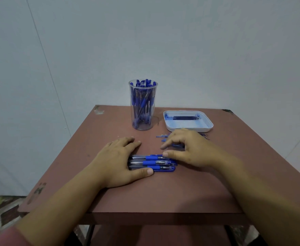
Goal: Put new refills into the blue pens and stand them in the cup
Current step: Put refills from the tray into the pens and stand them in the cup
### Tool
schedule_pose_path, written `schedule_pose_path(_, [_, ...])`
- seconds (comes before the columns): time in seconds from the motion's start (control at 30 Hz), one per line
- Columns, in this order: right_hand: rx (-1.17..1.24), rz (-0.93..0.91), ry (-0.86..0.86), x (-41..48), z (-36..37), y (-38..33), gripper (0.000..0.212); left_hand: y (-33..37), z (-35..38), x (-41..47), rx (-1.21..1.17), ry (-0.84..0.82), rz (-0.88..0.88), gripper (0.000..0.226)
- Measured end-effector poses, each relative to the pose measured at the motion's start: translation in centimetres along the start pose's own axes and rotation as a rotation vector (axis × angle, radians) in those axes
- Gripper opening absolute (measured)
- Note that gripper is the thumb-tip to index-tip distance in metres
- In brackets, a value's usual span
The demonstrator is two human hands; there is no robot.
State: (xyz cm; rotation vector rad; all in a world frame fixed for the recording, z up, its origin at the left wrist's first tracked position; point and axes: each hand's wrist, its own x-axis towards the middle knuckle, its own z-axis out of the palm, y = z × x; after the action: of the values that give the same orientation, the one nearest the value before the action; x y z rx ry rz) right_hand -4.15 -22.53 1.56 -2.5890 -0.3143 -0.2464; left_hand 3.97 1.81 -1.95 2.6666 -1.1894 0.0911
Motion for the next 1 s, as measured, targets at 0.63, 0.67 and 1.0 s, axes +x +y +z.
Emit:
schedule_pose_path(0.63, [0.061,0.116,0.18,0.7,1.2,0.8,0.007,-0.2,0.1,1.2,-0.074,0.108,-0.011,0.106])
schedule_pose_path(0.67, [0.061,0.112,0.196,0.6,1.1,0.8,0.007,-0.2,0.1,1.2,-0.071,0.106,-0.01,0.104])
schedule_pose_path(1.0, [0.094,0.046,0.312,0.3,1.7,0.1,0.007,0.9,-1.1,1.2,0.045,0.201,0.123,0.096])
